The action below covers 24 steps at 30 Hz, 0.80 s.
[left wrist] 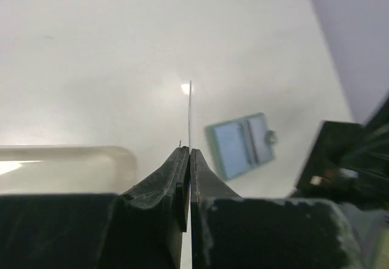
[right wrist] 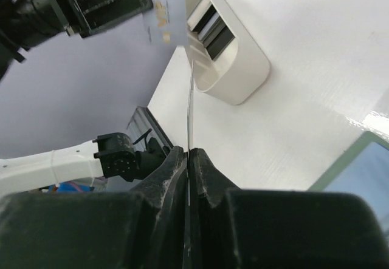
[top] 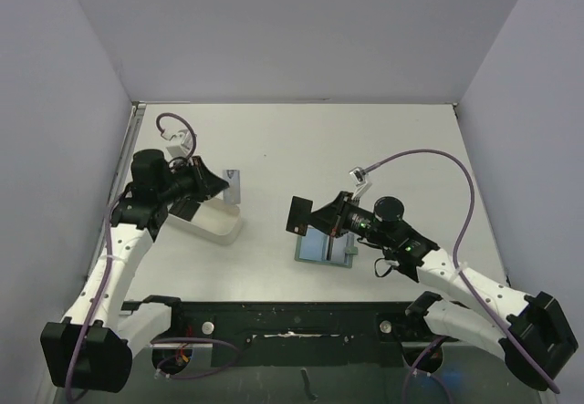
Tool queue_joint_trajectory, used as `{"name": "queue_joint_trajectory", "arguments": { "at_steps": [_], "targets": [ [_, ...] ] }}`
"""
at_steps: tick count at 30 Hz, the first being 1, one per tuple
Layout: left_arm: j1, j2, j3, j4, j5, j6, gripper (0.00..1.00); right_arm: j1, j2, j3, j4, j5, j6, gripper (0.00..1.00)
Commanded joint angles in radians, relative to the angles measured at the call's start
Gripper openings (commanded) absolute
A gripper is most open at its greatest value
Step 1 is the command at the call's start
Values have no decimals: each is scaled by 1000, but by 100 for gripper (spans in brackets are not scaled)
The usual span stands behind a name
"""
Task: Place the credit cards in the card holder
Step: Place the credit card in the storage box.
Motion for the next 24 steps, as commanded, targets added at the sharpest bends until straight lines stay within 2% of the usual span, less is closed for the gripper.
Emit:
{"name": "queue_joint_trajectory", "arguments": {
  "at_steps": [1, 3, 8, 14, 24],
  "targets": [
    [11, 44, 172, -310, -487, 411, 0, -13, -82, 12, -134, 69, -74, 0],
    [14, 81, 212, -329, -615, 517, 0, -15, -106, 8, -164, 78, -87, 0],
    [43, 126, 183, -265, -776, 697, 0, -36, -138, 16, -232, 66, -124, 0],
    [140, 219, 105, -182, -790, 760, 0, -53, -192, 28, -303, 69, -161, 0],
    [161, 348, 63, -108, -766, 843, 0, -80, -245, 37, -352, 81, -189, 0]
  ]
}}
